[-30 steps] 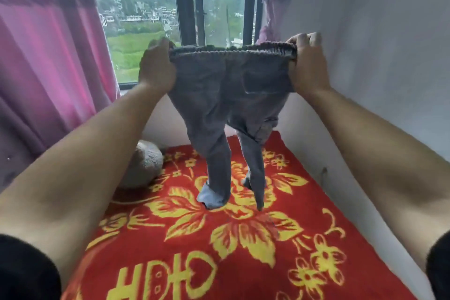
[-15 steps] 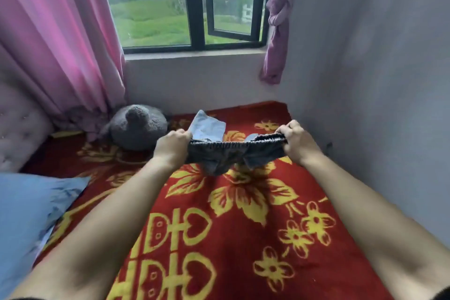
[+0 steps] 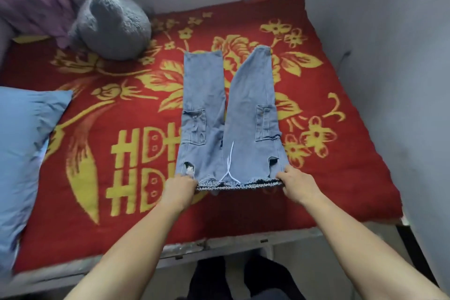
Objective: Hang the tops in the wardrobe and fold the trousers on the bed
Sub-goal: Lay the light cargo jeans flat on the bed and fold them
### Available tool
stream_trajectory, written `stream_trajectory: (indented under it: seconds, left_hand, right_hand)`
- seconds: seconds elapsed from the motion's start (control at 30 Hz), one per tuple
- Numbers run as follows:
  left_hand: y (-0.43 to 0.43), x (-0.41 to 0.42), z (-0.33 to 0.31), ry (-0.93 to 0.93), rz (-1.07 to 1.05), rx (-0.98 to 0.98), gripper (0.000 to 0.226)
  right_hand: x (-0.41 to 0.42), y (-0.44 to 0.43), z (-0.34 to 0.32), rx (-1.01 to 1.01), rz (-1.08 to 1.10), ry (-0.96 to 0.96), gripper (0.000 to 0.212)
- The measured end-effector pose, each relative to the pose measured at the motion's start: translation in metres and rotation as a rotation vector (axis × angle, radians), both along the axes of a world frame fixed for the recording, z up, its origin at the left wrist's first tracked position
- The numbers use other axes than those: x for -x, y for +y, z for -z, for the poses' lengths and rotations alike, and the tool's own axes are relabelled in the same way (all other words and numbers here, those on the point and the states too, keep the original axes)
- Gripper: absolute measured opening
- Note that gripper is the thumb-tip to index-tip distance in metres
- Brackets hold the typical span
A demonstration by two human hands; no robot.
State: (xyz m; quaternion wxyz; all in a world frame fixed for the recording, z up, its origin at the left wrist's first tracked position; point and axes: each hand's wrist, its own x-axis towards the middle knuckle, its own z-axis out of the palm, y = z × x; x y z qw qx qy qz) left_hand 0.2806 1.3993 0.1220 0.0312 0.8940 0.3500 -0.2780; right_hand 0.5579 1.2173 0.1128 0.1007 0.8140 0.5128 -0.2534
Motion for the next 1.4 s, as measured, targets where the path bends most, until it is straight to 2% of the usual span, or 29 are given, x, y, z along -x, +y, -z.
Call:
stream_trajectory:
  seconds: [0.17,0.3,0.37,0.43,0.47,0.57,0.67,0.77,0.87,0.97,1.1,1.2,1.27,1.33,1.4]
  left_hand:
    - [0.005,-0.020,-0.019,-0.028,0.016,-0.099,0.022]
    - [-0.019,-0.021,0.005,-0.032,-0.013,-0.062,0.030]
    - [-0.033,-0.015,0.034,-0.026,-0.013,-0.018,0.042]
    - [-0.049,-0.006,0.069,-0.032,-0.020,0.018,0.072]
    - [-0.058,-0.001,0.088,-0.047,-0.024,0.020,0.079]
    - [-0.087,0.010,0.148,-0.092,-0.068,0.045,0.062]
    - [-0.110,0.013,0.202,-0.025,-0.155,0.166,0.042]
    - [-0.124,0.015,0.245,-0.083,-0.318,0.272,0.037]
    - [-0.128,0.016,0.258,-0.164,-0.398,0.265,0.034]
    - [-0.132,0.019,0.256,-0.181,-0.365,0.180,0.032]
    - [-0.131,0.020,0.247,-0.182,-0.344,0.065,0.041]
    - [-0.131,0.023,0.251,-0.145,-0.544,-0.015,0.059]
    - [-0.131,0.026,0.257,-0.152,-0.826,0.036,0.068]
    - [-0.132,0.027,0.261,-0.185,-1.078,0.118,0.057]
    - [-0.137,0.027,0.259,-0.226,-1.045,0.067,0.046]
  right_hand:
    - [-0.006,-0.004,-0.009,-0.026,0.023,0.005,0.045]
    - [0.004,-0.026,0.019,0.068,-0.041,-0.008,0.038]
    - [0.006,-0.041,0.047,0.087,-0.146,-0.013,0.038]
    - [0.008,-0.056,0.080,0.081,-0.192,0.001,0.059]
    - [0.010,-0.063,0.099,0.070,-0.188,0.000,0.067]
    - [0.023,-0.084,0.158,0.077,-0.189,-0.010,0.062]
    - [0.041,-0.098,0.210,0.160,-0.211,-0.027,0.058]
    - [0.040,-0.098,0.248,0.155,-0.155,0.005,0.058]
    - [0.029,-0.096,0.260,0.143,-0.135,0.133,0.059]
    - [0.020,-0.098,0.256,0.151,-0.179,0.227,0.059]
    - [0.023,-0.098,0.243,0.179,-0.305,0.120,0.047]
    - [0.042,-0.097,0.246,0.150,-0.260,0.065,0.037]
    - [0.054,-0.095,0.252,0.120,-0.176,0.038,0.038]
    - [0.060,-0.093,0.258,0.090,-0.108,0.016,0.043]
    - [0.062,-0.096,0.255,0.026,-0.024,0.061,0.052]
